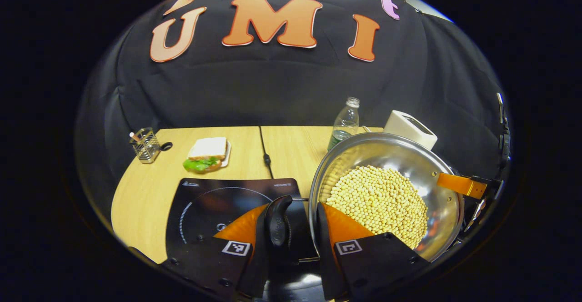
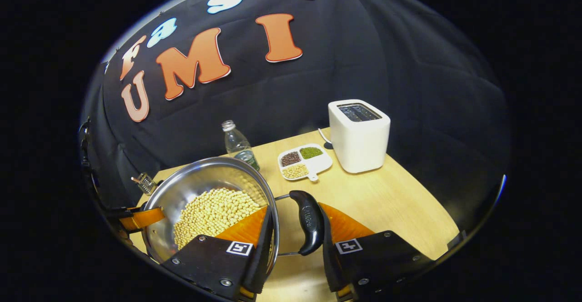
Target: First push the handle of the pot to place it horizontally, then grasp the pot with both hands and set it on the induction cooktop.
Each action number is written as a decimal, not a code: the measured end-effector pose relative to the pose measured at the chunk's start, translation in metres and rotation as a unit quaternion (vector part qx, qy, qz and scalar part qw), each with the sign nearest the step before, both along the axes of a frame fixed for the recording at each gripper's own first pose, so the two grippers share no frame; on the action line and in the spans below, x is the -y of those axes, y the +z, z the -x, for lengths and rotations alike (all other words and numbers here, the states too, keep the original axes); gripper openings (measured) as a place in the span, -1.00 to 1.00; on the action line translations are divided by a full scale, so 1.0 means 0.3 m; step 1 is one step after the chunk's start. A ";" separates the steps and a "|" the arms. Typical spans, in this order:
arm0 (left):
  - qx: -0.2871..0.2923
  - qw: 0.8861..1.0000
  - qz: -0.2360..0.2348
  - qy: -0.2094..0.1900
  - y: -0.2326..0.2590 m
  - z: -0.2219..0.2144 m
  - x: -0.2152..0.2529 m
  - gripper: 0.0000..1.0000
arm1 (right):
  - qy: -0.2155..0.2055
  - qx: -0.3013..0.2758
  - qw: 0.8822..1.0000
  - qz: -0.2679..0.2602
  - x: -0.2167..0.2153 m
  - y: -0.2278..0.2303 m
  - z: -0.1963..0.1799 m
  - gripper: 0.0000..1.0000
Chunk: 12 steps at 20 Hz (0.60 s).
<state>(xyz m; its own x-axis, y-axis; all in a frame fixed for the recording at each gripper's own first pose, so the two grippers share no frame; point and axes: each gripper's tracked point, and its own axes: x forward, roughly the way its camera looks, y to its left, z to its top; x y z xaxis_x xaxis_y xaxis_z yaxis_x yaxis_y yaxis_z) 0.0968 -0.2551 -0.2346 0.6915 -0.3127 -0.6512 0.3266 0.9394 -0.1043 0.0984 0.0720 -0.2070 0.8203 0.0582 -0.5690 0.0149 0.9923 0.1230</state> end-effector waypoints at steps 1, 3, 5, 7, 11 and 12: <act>-0.001 1.000 0.001 0.005 0.014 0.004 -0.034 0.04 | 0.005 0.002 1.000 0.001 -0.031 -0.001 -0.004 0.03; -0.005 1.000 0.001 0.017 0.027 -0.001 -0.111 0.04 | 0.017 0.003 1.000 0.006 -0.104 0.017 0.009 0.04; -0.009 1.000 0.002 0.030 0.050 0.004 -0.187 0.14 | 0.030 0.003 1.000 0.006 -0.191 0.021 0.012 0.04; -0.010 0.999 -0.004 0.041 0.052 0.004 -0.279 0.02 | 0.043 0.000 0.999 0.004 -0.267 0.011 0.016 0.04; -0.010 0.998 -0.017 0.061 0.041 -0.023 -0.454 0.08 | 0.065 -0.008 0.998 -0.004 -0.427 -0.025 0.021 0.04; -0.011 0.998 -0.017 0.066 0.037 -0.025 -0.490 0.14 | 0.071 -0.009 0.997 -0.003 -0.467 -0.032 0.020 0.04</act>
<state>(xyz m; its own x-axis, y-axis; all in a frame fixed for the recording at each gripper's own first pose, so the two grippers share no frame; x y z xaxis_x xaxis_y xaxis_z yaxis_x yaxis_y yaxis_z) 0.1042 -0.1081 -0.2235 0.7109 -0.1965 -0.6753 0.1970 0.9774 -0.0769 0.0923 0.2121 -0.2167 0.7936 0.1764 -0.5823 -0.1230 0.9838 0.1304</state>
